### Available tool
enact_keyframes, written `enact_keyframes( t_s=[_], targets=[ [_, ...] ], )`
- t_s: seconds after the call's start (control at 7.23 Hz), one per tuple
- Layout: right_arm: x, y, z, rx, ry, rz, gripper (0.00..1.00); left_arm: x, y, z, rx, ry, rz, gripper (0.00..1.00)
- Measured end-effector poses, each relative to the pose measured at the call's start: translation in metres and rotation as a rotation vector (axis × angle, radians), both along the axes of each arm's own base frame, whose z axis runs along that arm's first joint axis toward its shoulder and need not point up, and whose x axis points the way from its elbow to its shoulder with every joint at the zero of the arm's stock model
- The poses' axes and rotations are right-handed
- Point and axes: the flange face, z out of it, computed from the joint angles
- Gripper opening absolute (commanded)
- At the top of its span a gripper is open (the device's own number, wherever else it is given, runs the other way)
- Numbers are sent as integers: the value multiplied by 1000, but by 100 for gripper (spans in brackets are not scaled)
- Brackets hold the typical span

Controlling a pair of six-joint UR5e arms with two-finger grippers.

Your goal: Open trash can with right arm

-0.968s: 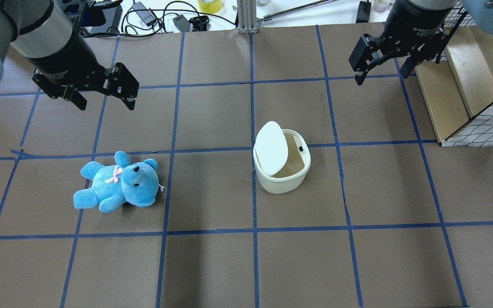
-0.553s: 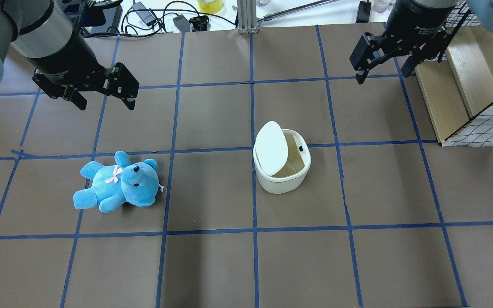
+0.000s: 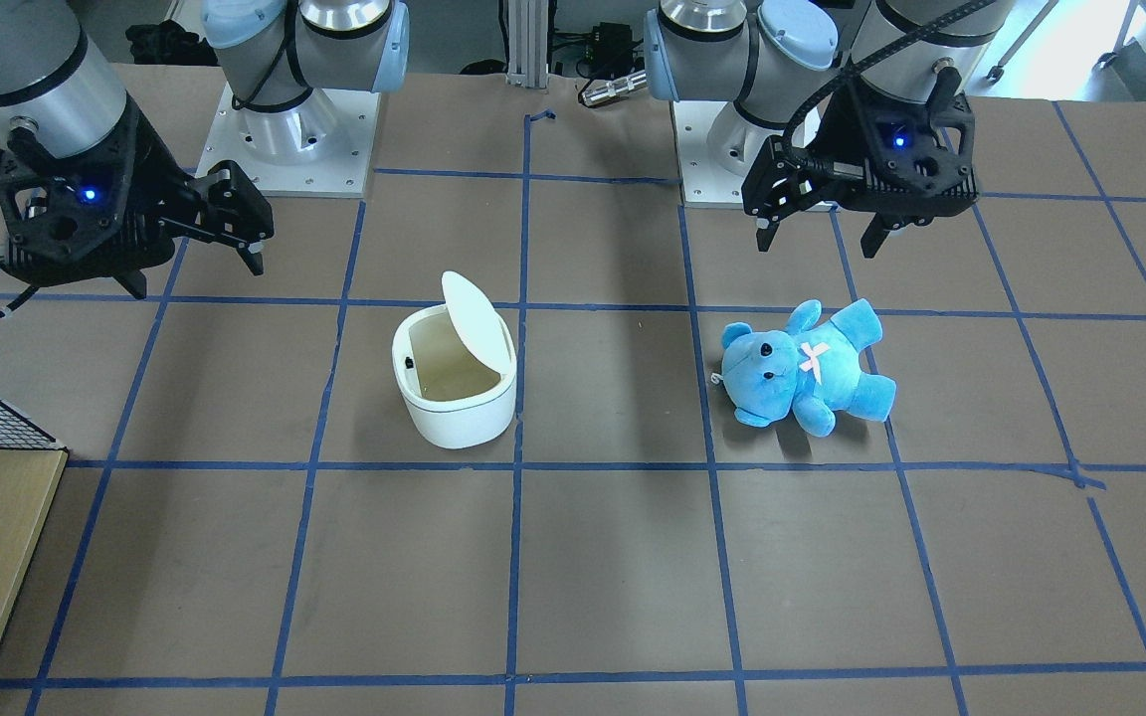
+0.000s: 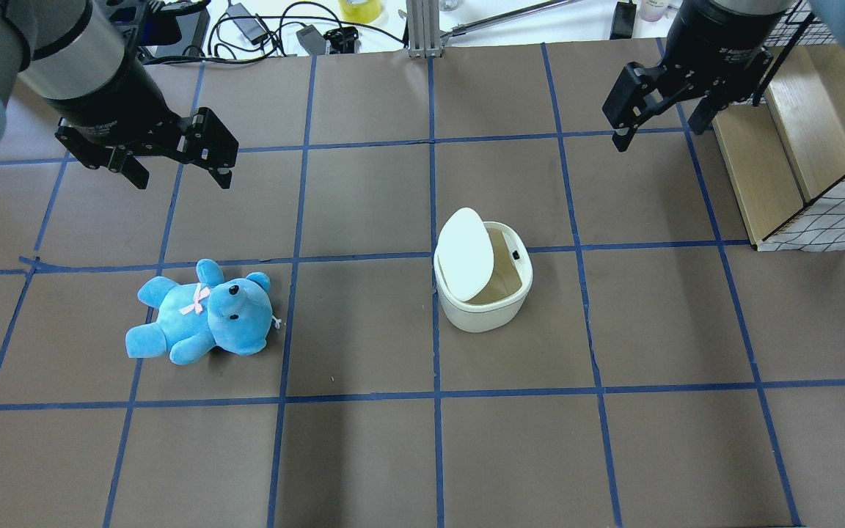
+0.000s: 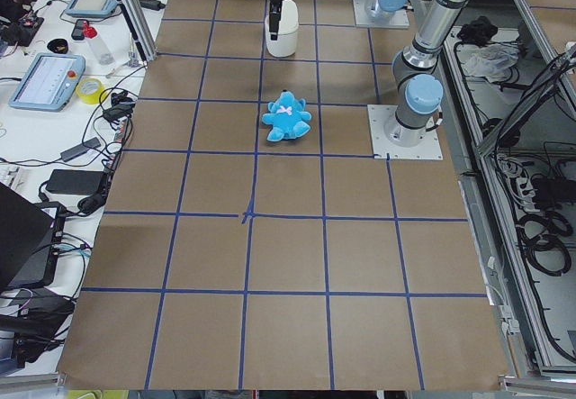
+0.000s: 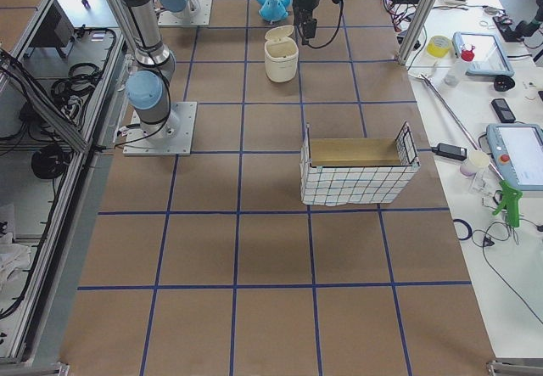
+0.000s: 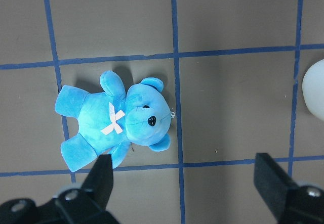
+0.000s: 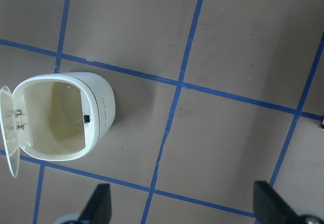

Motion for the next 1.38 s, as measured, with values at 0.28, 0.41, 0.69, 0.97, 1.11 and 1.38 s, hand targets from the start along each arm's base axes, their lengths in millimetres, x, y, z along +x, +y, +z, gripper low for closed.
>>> enact_keyframes(
  t_s=[0.28, 0.41, 0.69, 0.97, 1.11, 1.38],
  targets=[
    [-1, 0, 1, -2, 12, 3, 100, 0, 0, 0, 0, 0, 0, 100],
    [-3, 1, 2, -3, 34, -29, 100, 0, 0, 0, 0, 0, 0, 100],
    [-5, 2, 4, -4, 57, -176, 100, 0, 0, 0, 0, 0, 1, 100],
    [-5, 2, 4, -3, 57, -236, 100, 0, 0, 0, 0, 0, 0, 100],
    [-5, 2, 4, -2, 55, -252, 100, 0, 0, 0, 0, 0, 0, 100],
    [-5, 2, 4, 0, 53, -273, 100, 0, 0, 0, 0, 0, 0, 100]
  ],
)
